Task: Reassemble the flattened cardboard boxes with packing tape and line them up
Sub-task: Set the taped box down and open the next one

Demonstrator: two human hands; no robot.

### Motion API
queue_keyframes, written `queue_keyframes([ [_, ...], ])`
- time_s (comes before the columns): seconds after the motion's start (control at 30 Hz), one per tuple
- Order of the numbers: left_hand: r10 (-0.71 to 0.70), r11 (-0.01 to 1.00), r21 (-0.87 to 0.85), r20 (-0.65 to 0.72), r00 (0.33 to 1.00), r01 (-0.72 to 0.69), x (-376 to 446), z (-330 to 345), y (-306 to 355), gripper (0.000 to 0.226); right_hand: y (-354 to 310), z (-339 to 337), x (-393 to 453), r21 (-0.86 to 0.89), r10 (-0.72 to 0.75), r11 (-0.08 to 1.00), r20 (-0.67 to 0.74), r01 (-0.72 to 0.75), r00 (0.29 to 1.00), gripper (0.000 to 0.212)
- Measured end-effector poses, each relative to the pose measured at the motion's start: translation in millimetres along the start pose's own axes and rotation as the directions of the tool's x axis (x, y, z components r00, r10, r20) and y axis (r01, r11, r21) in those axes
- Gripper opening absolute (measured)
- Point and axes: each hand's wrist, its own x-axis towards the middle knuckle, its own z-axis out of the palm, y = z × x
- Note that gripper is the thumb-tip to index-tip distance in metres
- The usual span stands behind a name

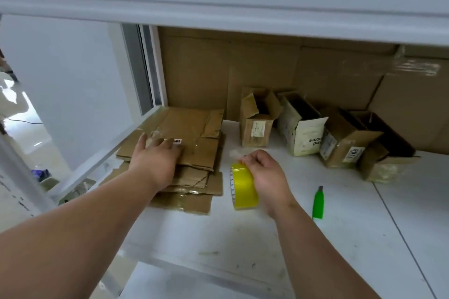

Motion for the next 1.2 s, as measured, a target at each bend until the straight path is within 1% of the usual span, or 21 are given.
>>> queue_keyframes([
  [0.07, 0.001, 0.999, -0.037, -0.033, 0.999, -0.002, 1, 8, -7, 0.069, -2, 5, -3, -0.008, -0.002, 1.000, -0.016, 0.002, 1.000, 0.020],
  [0.23, -0.027, 0.994, -0.112, -0.179, 0.983, 0.007, 1, 11, -19, 0.072, -4, 9, -8, -0.004, -0.004, 1.000, -0.050, 0.003, 0.999, 0.020],
  [0.3, -0.055, 0.987, -0.161, -0.286, 0.957, 0.009, -1, 4, -22, 0.066, -5, 9, -10, 0.008, -0.003, 1.000, -0.060, 0.003, 0.998, 0.020],
  [0.37, -0.095, 0.971, -0.237, -0.395, 0.914, -0.001, -3, -7, -22, 0.057, -5, 7, -12, 0.024, -0.011, 1.000, -0.065, 0.012, 0.998, 0.020],
  [0.4, -0.124, 0.960, -0.281, -0.425, 0.897, 0.000, -4, -12, -22, 0.054, -4, 7, -13, 0.032, -0.019, 0.999, -0.067, 0.021, 0.998, 0.020],
  [0.47, -0.202, 0.922, -0.386, -0.415, 0.887, 0.029, -6, -24, -19, 0.048, -3, 5, -15, 0.041, -0.029, 0.999, -0.066, 0.032, 0.997, 0.020],
  [0.53, -0.271, 0.870, -0.486, -0.336, 0.902, 0.080, -8, -34, -17, 0.044, -1, 3, -18, 0.032, -0.028, 0.999, -0.050, 0.030, 0.998, 0.021],
  [0.6, -0.297, 0.849, -0.513, -0.259, 0.919, 0.130, -14, -40, -12, 0.040, 0, -2, -24, 0.028, -0.026, 0.999, -0.019, 0.027, 0.999, 0.021],
  [0.67, -0.309, 0.863, -0.482, -0.269, 0.912, 0.151, -21, -42, -5, 0.037, 1, -11, -29, 0.033, -0.035, 0.999, 0.007, 0.035, 0.999, 0.022],
  [0.73, -0.347, 0.859, -0.483, -0.307, 0.886, 0.169, -27, -44, 1, 0.034, 2, -20, -34, 0.035, -0.048, 0.998, 0.017, 0.047, 0.999, 0.021],
  [0.83, -0.429, 0.807, -0.563, -0.353, 0.832, 0.177, -34, -53, 13, 0.034, 4, -35, -38, 0.045, -0.064, 0.997, 0.011, 0.064, 0.998, 0.019],
  [0.93, -0.507, 0.736, -0.667, -0.432, 0.746, 0.114, -43, -72, 23, 0.034, 6, -51, -41, 0.042, -0.073, 0.996, 0.011, 0.072, 0.997, 0.018],
  [1.03, -0.501, 0.720, -0.694, -0.522, 0.691, -0.002, -53, -98, 34, 0.032, 6, -65, -44, 0.058, -0.085, 0.995, 0.001, 0.085, 0.996, 0.016],
  [1.1, -0.529, 0.656, -0.753, -0.501, 0.686, -0.044, -64, -115, 48, 0.026, 5, -75, -45, 0.078, -0.096, 0.992, -0.018, 0.097, 0.995, 0.017],
  [1.2, -0.580, 0.472, -0.878, -0.373, 0.724, -0.075, -87, -126, 70, 0.028, 5, -89, -48, 0.121, -0.092, 0.988, -0.030, 0.095, 0.995, 0.019],
])
